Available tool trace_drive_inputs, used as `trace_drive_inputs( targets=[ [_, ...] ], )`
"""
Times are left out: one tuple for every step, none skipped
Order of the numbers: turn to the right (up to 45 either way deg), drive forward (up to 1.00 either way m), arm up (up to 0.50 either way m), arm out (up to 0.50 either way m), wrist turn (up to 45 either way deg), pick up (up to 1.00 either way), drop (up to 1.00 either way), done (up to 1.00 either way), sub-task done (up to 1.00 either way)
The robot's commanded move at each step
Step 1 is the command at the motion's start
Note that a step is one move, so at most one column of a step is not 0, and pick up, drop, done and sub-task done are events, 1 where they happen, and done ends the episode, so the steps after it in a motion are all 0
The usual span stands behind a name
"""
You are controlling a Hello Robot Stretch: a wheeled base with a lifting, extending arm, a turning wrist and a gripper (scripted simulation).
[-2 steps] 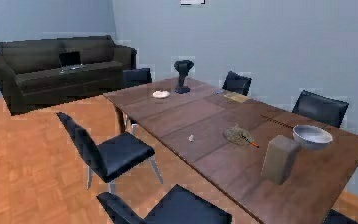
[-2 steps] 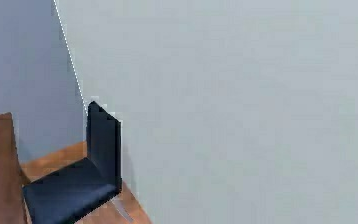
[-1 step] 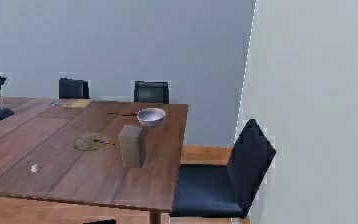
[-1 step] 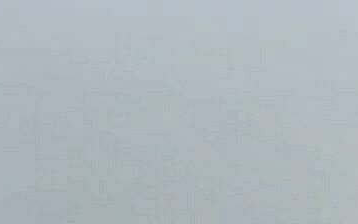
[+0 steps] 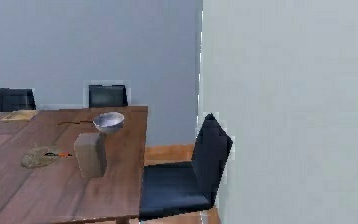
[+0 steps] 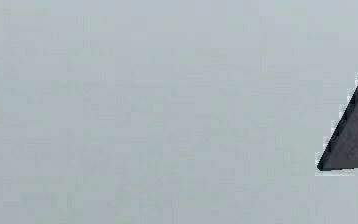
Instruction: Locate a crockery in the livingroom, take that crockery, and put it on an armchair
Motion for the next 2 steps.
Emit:
trace_drive_inputs(
  targets=[
    [0.0,0.4,0.0,0.0,0.0,0.0,0.0,0.0,0.0],
    [-45.0,0.0,0.0,0.0,0.0,0.0,0.0,0.0,0.0]
  ],
)
